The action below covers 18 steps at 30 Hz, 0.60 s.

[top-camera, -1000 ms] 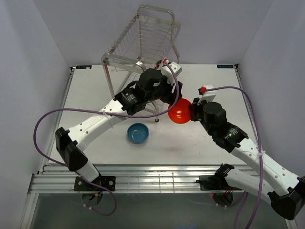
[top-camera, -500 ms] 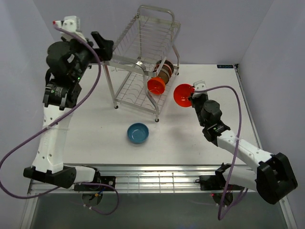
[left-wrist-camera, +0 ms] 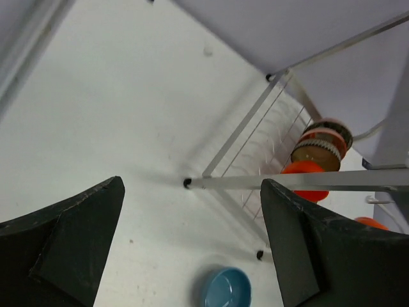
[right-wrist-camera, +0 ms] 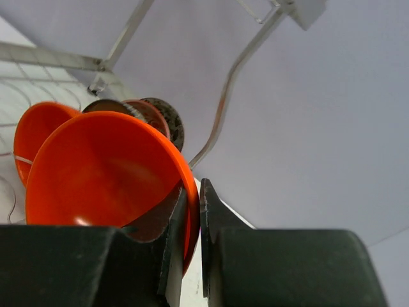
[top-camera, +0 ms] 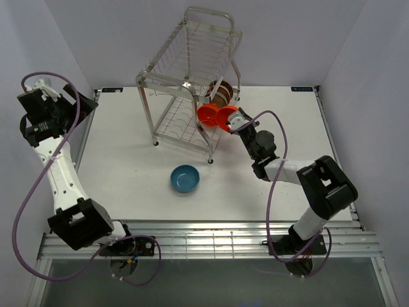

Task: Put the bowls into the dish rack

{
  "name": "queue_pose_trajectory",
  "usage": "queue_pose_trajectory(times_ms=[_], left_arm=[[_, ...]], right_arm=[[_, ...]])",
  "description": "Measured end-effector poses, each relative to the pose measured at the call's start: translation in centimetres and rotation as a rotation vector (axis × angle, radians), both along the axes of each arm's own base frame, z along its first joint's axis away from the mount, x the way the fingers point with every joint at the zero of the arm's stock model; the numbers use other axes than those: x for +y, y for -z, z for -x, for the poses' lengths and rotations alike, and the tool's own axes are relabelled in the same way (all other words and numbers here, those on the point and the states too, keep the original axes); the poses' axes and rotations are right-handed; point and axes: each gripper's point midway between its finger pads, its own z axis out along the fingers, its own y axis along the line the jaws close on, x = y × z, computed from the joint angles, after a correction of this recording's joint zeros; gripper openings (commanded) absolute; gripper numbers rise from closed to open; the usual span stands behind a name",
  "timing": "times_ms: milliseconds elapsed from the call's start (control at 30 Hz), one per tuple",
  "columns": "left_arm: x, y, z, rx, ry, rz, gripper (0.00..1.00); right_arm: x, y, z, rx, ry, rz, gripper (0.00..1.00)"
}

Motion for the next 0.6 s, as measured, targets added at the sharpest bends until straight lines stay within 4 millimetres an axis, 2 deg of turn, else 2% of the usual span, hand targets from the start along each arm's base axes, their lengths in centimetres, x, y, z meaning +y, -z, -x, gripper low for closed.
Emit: queue_pose_trajectory(times_ms=[100, 167, 267, 400, 467, 600], left_arm=[[0.4, 6.0, 0.0, 0.142, 0.022, 0.119, 0.98], [0.0, 7.9, 0.4, 0.187, 0.037, 0.157, 0.98], [-0.5, 7.3, 0.6, 0.167, 0.066, 0.150, 0.98], [-1.1, 5.8, 0.9, 0.111, 0.096, 0.116, 0.98], [-1.2, 5.7, 1.1, 0.101, 0.103, 0.107, 0.98], [-1.2, 6.8, 1.1, 0.115, 0.108, 0.110, 0.98]], right_arm=[[1.3, 2.4, -0.6, 0.014, -0.033, 0.087, 0.08], [2.3, 3.9, -0.7, 0.024, -0.065, 0.139, 0.08], [3.4, 5.3, -0.7, 0.028, -0.106, 0.191, 0.08], [4.9, 5.6, -1.2, 0.003, -0.136, 0.225, 0.08], [5.5, 5.5, -1.5, -0.013, -0.143, 0.242, 0.08], [6.7, 5.9, -2.0, -0.033, -0.152, 0.277, 0.08]])
